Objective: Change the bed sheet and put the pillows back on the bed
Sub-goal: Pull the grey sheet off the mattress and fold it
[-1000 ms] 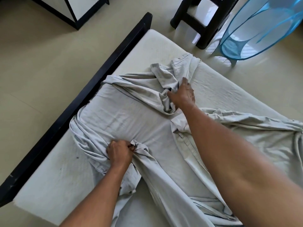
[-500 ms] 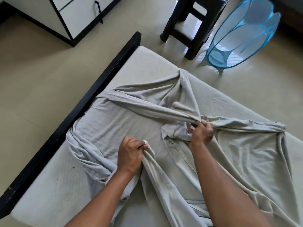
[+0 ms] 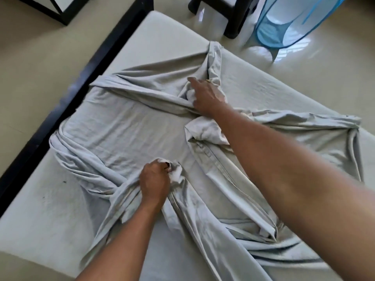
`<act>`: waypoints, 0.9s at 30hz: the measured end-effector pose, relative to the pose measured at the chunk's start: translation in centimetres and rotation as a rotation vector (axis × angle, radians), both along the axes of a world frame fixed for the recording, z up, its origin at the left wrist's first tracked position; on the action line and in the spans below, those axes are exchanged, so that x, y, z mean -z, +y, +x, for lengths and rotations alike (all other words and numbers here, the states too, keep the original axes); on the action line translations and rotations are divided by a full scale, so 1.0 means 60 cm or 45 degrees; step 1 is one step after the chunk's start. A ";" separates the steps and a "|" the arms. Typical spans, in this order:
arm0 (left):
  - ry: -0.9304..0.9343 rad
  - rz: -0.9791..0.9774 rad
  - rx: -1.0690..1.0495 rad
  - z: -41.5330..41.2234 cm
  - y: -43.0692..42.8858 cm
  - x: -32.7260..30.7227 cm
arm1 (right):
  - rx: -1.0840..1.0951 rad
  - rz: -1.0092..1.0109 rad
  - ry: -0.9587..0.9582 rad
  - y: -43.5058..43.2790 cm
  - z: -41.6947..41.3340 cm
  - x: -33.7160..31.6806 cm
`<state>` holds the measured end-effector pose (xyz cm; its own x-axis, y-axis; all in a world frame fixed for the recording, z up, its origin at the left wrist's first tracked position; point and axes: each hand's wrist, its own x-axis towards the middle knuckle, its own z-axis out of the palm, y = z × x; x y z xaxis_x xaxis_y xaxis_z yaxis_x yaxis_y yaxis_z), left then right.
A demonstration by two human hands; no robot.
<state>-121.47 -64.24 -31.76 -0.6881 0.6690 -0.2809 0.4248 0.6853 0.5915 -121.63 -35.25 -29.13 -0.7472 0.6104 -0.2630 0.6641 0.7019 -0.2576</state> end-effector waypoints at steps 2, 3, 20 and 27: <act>0.019 0.022 -0.045 0.002 -0.002 -0.001 | -0.085 0.058 -0.130 0.013 0.001 0.015; 0.017 0.003 -0.056 0.002 -0.003 0.000 | -0.007 0.091 -0.055 0.016 0.012 0.013; -0.287 0.209 -0.754 0.100 0.089 -0.071 | 0.850 0.142 0.622 0.029 0.433 -0.002; -0.229 -0.024 -0.491 0.131 0.072 -0.077 | 1.404 -0.373 0.362 -0.050 0.380 0.044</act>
<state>-113.63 -59.92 -27.16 -0.8258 0.3661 -0.4290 0.0265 0.7851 0.6189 -98.85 -38.27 -31.74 0.0932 0.9074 -0.4098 0.7680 -0.3275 -0.5504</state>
